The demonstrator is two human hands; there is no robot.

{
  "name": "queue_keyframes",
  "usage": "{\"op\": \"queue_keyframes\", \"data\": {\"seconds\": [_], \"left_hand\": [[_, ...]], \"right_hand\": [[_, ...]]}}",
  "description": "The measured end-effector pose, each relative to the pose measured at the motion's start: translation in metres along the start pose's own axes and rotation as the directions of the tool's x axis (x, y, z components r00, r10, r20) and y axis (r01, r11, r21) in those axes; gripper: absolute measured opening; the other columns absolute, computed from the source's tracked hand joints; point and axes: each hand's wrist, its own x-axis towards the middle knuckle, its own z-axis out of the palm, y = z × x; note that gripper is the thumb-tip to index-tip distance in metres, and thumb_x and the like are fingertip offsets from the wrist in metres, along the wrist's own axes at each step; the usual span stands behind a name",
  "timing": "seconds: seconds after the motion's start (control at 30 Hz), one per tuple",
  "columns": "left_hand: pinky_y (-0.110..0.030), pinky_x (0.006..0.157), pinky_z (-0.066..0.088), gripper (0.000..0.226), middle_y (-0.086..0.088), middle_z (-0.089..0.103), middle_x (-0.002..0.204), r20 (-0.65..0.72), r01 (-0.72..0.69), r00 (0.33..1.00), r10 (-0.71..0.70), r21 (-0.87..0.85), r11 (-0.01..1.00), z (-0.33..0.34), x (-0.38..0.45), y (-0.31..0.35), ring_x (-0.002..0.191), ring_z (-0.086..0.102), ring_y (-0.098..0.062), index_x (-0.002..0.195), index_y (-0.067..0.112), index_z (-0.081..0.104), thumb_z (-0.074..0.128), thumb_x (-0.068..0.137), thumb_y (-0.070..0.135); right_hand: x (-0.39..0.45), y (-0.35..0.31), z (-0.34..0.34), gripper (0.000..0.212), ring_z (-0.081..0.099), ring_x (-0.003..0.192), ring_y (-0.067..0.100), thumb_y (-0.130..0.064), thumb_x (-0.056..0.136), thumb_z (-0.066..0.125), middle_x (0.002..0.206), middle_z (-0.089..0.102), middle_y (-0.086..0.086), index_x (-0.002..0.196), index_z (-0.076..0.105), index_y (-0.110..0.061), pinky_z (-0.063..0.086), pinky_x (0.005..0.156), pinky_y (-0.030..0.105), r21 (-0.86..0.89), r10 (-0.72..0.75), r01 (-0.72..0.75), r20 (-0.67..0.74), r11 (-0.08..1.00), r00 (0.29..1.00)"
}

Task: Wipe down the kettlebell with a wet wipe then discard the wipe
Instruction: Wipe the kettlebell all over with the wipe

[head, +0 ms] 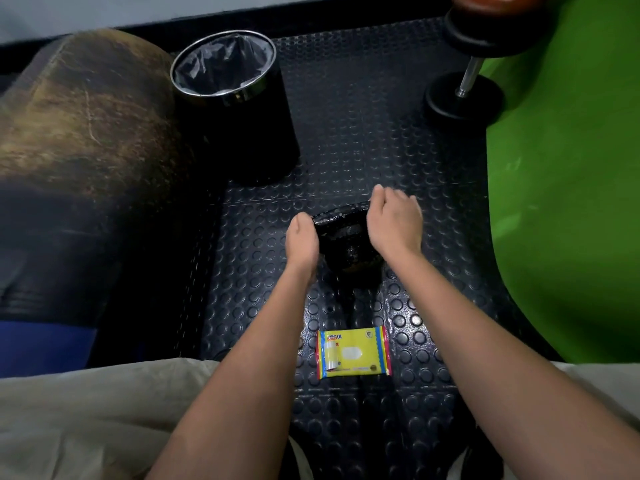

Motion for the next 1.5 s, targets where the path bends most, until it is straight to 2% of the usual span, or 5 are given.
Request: {"op": "queue_keyframes", "data": {"seconds": [0.37,0.6,0.9,1.2,1.5], "left_hand": [[-0.035,0.069,0.035,0.019,-0.006,0.042,0.085,0.02,-0.051,0.999,0.051,0.018,0.999,-0.003,-0.007,-0.002,0.079,0.037,-0.018,0.084,0.017,0.045,0.031,0.095,0.026],[-0.033,0.064,0.03,0.021,0.002,0.035,0.077,0.06,-0.092,0.994,0.087,0.083,0.992,0.001,-0.013,0.003,0.072,0.031,-0.013,0.078,0.02,0.034,0.029,0.098,0.022],[-0.032,0.064,0.033,0.027,0.006,0.037,0.076,0.049,-0.147,0.989,0.141,0.141,0.979,-0.001,-0.011,0.0,0.07,0.033,-0.011,0.073,0.021,0.032,0.028,0.099,0.024],[-0.035,0.065,0.031,0.029,0.007,0.035,0.074,0.016,-0.127,0.992,0.126,0.11,0.986,-0.001,-0.004,-0.004,0.07,0.031,-0.012,0.07,0.021,0.032,0.031,0.099,0.02],[-0.035,0.068,0.034,0.021,-0.002,0.04,0.081,0.052,-0.14,0.989,0.135,0.106,0.984,-0.004,-0.001,-0.006,0.077,0.035,-0.016,0.079,0.017,0.041,0.032,0.098,0.021]], "right_hand": [[-0.032,0.006,0.007,0.033,0.055,0.109,0.015,-0.029,0.106,0.035,0.109,0.065,-0.007,0.117,0.065,-0.019,0.018,0.121,0.035,-0.073,-0.531,0.528,-0.037,0.846,0.847],[-0.02,0.026,-0.007,0.036,0.054,0.086,0.016,-0.025,0.104,0.032,0.08,0.059,-0.009,0.084,0.062,-0.022,0.03,0.114,0.044,0.04,-0.306,0.31,-0.082,0.95,0.948],[0.021,-0.019,-0.039,0.038,0.054,0.084,0.029,-0.028,0.097,0.035,0.074,0.058,0.002,0.082,0.065,-0.009,0.037,0.078,0.037,-0.226,0.048,0.072,0.484,0.972,0.874],[0.009,-0.05,-0.018,0.034,0.06,0.101,0.033,-0.026,0.098,0.029,0.11,0.068,0.01,0.081,0.057,-0.019,0.037,0.076,0.037,-0.315,-0.23,0.417,0.49,0.853,0.841],[-0.012,-0.023,-0.006,0.048,0.053,0.067,0.018,-0.032,0.101,0.022,0.065,0.06,-0.008,0.062,0.049,-0.024,0.033,0.097,0.038,-0.26,-0.494,0.545,0.239,0.797,0.836]]}}
